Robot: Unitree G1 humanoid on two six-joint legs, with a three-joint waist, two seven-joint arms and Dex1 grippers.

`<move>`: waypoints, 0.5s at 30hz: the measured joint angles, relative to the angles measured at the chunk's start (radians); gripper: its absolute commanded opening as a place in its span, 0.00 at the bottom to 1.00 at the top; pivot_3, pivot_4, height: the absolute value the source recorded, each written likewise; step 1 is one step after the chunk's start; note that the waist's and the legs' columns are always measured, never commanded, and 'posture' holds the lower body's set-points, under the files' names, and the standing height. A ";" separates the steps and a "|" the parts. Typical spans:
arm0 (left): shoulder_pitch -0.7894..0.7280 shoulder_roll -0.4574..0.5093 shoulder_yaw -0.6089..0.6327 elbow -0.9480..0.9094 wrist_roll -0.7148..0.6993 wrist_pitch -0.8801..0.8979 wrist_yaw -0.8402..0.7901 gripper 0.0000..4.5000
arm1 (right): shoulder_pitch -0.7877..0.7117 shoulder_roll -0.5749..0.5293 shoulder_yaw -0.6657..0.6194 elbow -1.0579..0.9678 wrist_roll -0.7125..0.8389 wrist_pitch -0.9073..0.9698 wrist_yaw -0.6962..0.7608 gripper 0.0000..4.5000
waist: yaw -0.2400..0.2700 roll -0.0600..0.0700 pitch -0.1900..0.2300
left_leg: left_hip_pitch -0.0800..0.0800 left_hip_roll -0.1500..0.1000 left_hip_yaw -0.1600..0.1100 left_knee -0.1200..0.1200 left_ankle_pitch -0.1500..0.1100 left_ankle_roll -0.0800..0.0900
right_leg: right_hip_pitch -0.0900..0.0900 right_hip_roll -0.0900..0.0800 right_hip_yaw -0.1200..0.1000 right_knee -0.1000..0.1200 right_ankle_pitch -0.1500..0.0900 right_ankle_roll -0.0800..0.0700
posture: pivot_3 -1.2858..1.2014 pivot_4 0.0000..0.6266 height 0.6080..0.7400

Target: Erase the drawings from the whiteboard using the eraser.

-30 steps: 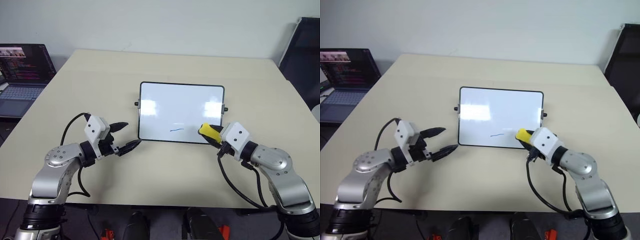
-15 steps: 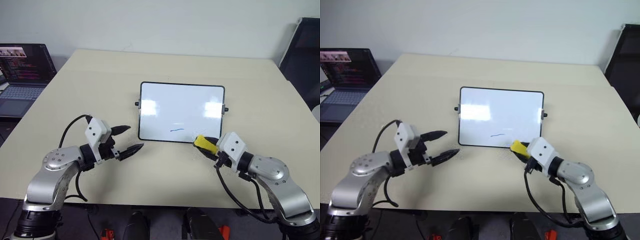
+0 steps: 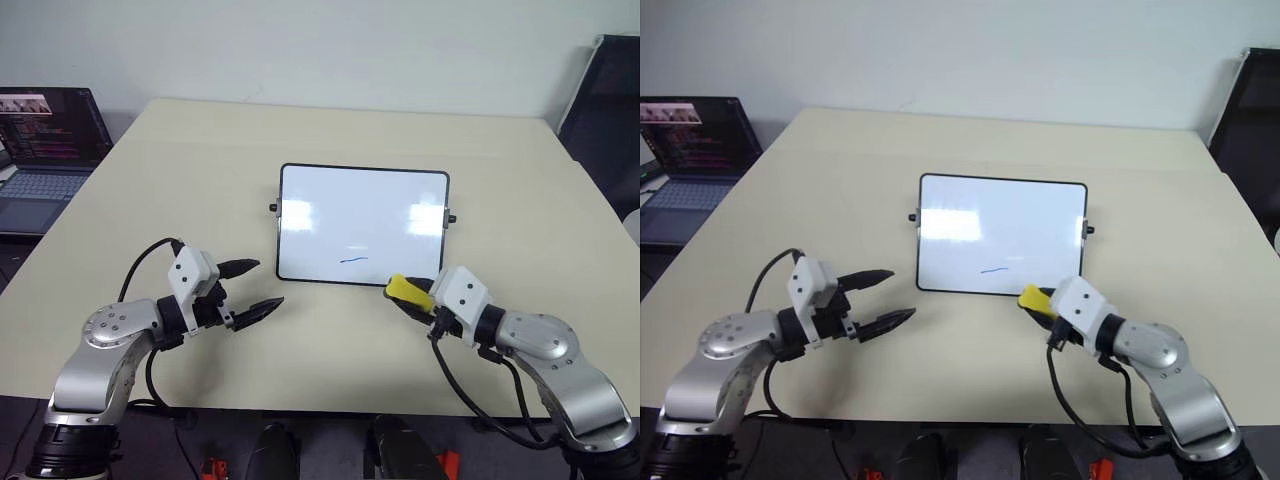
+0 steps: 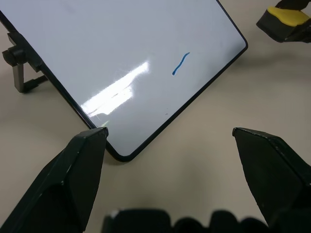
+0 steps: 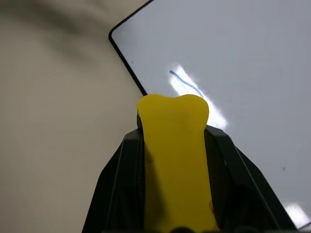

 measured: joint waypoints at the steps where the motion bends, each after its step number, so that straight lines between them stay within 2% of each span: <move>1: 0.000 0.000 0.000 0.005 0.002 -0.002 -0.002 1.00 | -0.025 -0.001 0.021 0.011 -0.023 -0.009 -0.005 0.29 | 0.000 0.000 0.000 | 0.000 0.000 0.000 0.000 0.000 0.000 | 0.000 0.000 0.000 0.000 0.000 0.000 | 0.52 0.24 1.00; 7: -0.010 0.000 -0.023 0.018 0.018 -0.018 -0.011 1.00 | -0.174 0.016 0.147 0.140 -0.171 -0.078 -0.043 0.29 | 0.001 0.000 0.000 | 0.000 0.000 0.000 0.000 0.000 0.000 | 0.000 0.000 0.000 0.000 0.000 0.000 | 0.52 0.24 1.00; 15: -0.070 0.000 -0.068 0.035 0.031 -0.025 -0.048 1.00 | -0.381 0.127 0.311 0.386 -0.334 -0.194 -0.066 0.29 | 0.001 0.000 0.000 | 0.000 0.000 0.000 0.000 0.000 0.000 | 0.000 0.000 -0.001 0.001 0.000 0.000 | 0.52 0.24 1.00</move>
